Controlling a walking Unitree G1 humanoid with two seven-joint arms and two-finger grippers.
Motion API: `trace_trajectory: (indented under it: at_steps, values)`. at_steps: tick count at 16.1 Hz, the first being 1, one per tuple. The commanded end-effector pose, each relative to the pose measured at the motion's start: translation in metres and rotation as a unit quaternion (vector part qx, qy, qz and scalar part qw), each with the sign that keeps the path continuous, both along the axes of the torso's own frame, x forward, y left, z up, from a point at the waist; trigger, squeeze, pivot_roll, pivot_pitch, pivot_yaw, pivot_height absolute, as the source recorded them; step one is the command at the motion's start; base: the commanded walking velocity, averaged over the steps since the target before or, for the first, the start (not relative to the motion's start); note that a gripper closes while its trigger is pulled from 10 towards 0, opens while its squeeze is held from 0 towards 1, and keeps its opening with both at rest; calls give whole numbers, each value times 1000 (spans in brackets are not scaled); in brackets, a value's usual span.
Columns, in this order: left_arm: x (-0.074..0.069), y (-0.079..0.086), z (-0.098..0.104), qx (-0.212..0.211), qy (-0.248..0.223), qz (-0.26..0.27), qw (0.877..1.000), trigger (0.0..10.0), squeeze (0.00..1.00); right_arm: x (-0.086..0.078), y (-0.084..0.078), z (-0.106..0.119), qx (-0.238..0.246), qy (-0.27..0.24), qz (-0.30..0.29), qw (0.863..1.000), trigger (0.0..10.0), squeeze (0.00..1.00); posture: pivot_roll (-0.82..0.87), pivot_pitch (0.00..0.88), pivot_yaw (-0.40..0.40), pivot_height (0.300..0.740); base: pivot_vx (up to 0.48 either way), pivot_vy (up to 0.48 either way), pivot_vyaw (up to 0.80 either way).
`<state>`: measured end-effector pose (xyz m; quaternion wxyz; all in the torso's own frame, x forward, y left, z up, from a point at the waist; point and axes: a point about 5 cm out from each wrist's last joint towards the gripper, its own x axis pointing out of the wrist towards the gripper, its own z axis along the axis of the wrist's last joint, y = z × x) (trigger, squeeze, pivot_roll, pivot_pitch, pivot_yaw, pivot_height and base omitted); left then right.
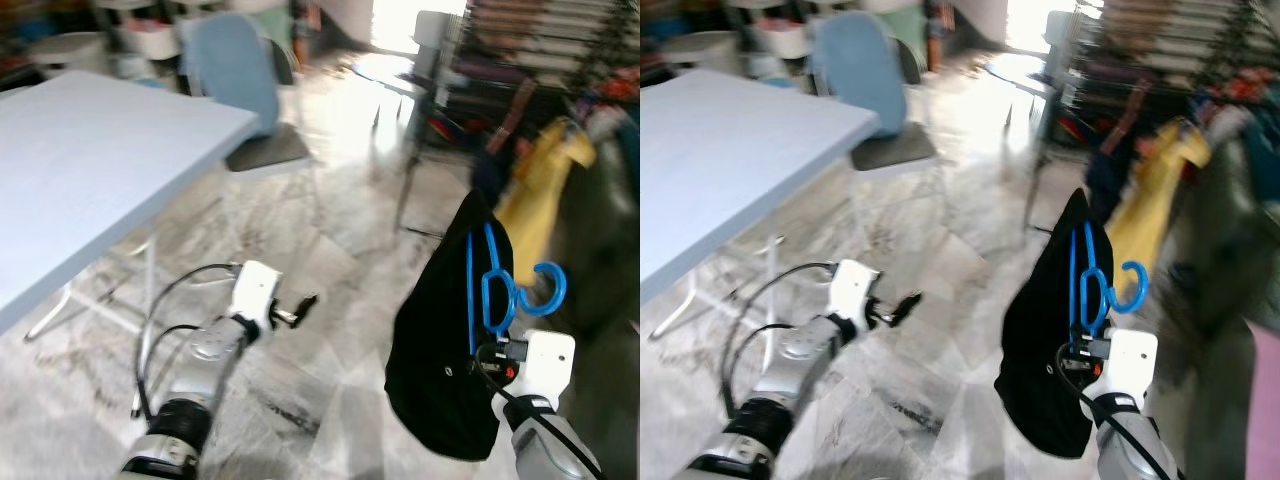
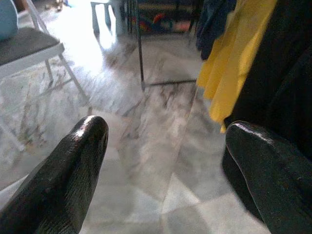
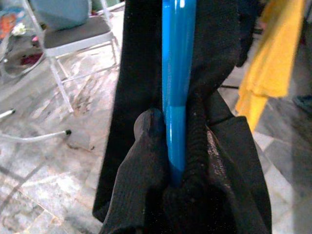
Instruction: Hang hanger
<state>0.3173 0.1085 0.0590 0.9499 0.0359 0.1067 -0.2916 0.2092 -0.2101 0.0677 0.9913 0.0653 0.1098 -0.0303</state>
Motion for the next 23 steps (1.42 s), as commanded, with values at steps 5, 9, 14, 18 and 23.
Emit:
trace_trajectory:
  at_steps: [5, 9, 14, 18, 23]
  values:
    - [0, 10, 2, 0, -6, -7, 1000, 10000, 0, 4, 3, 10, -4, -31, 7, 1000, 10000, 0, -34, 0, -23, 740, 0, 0, 783]
    - [0, 8, 2, 0, -10, -11, 1000, 10000, 0, 5, 2, 12, -10, -35, 4, 999, 10000, 0, -34, 0, -22, 740, 202, 0, 278]
    - [-1, 8, 1, 1, -9, -14, 1000, 10000, 0, 6, 3, 12, -16, -39, 3, 999, 10000, 0, -34, 0, -23, 740, 323, 0, 0]
    - [-1, 7, 1, 3, -9, -17, 1000, 10000, 0, 8, 4, 14, -23, -43, 5, 999, 10000, 0, -33, 0, -22, 740, 347, 0, 0]
    - [-1, 6, 0, 4, -8, -16, 1000, 10000, 0, 9, 5, 14, -26, -44, 11, 999, 10000, 0, -32, 0, -23, 740, 346, 0, 0]
